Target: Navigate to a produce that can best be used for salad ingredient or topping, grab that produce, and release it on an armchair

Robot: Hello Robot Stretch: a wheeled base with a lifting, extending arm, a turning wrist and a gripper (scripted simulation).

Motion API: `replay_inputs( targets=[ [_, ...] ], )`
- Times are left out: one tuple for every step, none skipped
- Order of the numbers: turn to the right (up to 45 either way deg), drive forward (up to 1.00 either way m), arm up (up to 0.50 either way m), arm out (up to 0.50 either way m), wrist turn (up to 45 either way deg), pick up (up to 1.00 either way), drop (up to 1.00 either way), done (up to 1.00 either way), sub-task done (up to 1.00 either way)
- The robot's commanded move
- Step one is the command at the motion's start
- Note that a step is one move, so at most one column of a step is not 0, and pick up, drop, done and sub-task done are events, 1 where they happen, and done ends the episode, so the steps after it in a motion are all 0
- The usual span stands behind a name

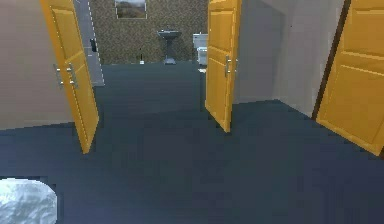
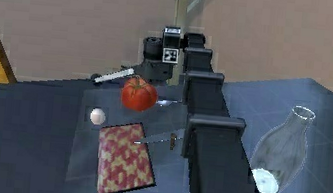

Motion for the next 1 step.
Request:
replay_inputs(
  targets=[
    [0.0, 0.0, 0.0, 0.0, 24.0, 0.0, 0.0, 0.0, 0.0]
  ],
)
